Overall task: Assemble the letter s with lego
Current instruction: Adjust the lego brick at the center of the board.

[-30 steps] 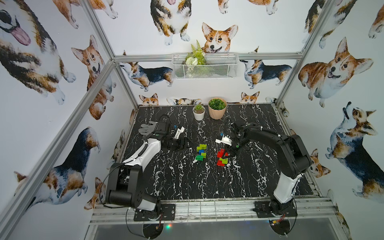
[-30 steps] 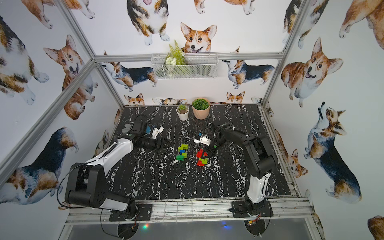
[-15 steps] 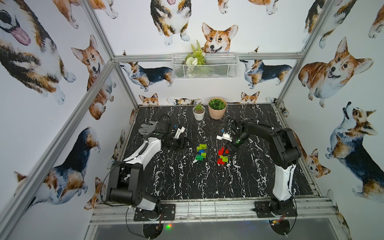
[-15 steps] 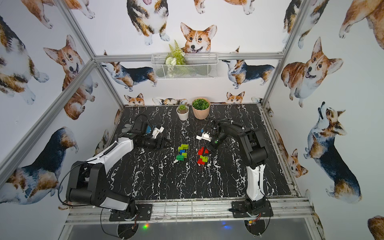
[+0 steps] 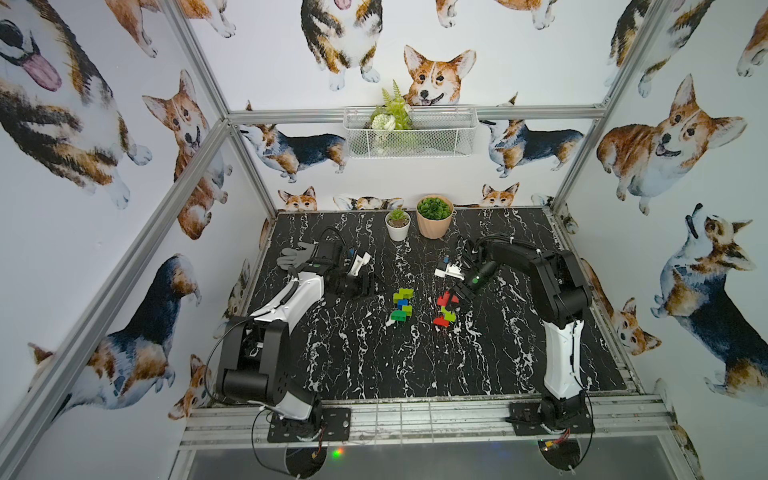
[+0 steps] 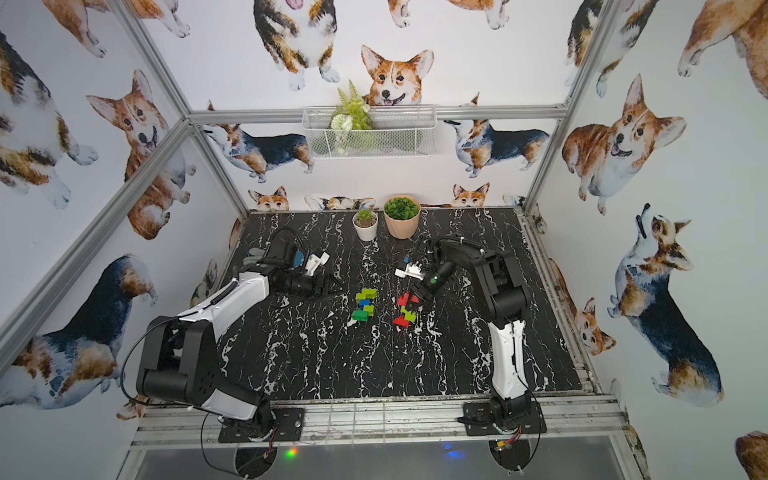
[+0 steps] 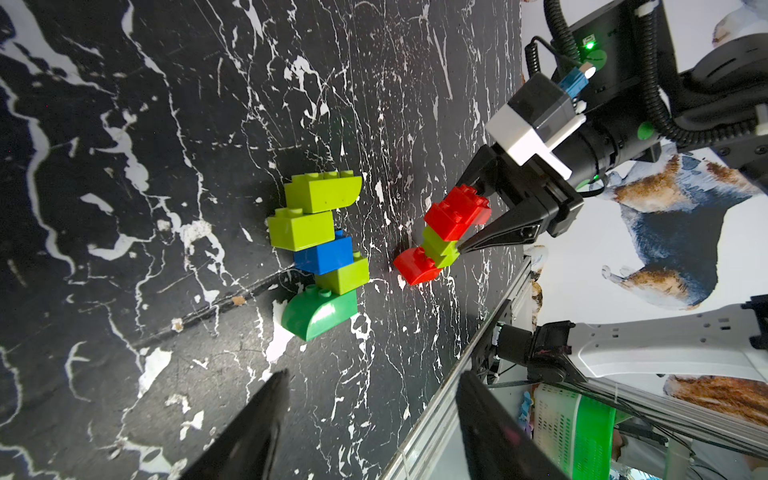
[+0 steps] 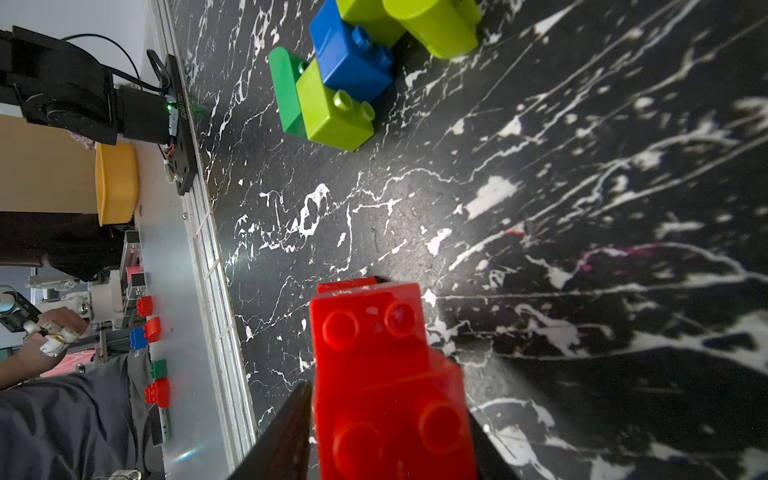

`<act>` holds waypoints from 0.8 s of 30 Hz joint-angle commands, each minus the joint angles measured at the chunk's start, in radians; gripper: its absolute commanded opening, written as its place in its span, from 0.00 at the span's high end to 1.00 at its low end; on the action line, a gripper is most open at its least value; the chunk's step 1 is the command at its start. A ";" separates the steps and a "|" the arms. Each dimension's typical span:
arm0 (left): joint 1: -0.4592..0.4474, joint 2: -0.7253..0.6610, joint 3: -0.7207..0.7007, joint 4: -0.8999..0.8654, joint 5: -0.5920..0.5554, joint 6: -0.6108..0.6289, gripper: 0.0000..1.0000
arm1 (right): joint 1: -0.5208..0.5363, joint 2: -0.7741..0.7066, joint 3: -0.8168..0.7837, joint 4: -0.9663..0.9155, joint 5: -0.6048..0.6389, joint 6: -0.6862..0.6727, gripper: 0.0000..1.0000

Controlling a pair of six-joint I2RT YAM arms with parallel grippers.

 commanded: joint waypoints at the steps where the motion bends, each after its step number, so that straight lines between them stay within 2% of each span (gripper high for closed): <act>1: 0.002 0.009 0.013 -0.011 0.023 0.020 0.33 | -0.004 0.024 0.028 -0.053 -0.023 -0.037 0.48; 8: 0.004 0.024 0.018 -0.013 0.026 0.021 0.33 | -0.013 0.065 0.070 -0.075 -0.020 -0.036 0.42; 21: 0.005 0.054 0.034 -0.018 0.027 0.025 0.33 | -0.028 0.124 0.138 -0.072 0.011 0.009 0.38; 22: 0.005 0.056 0.035 -0.017 0.027 0.025 0.33 | -0.029 0.127 0.144 -0.072 0.010 0.009 0.33; 24: 0.005 0.058 0.037 -0.018 0.025 0.025 0.33 | -0.030 0.132 0.152 -0.073 0.015 0.012 0.32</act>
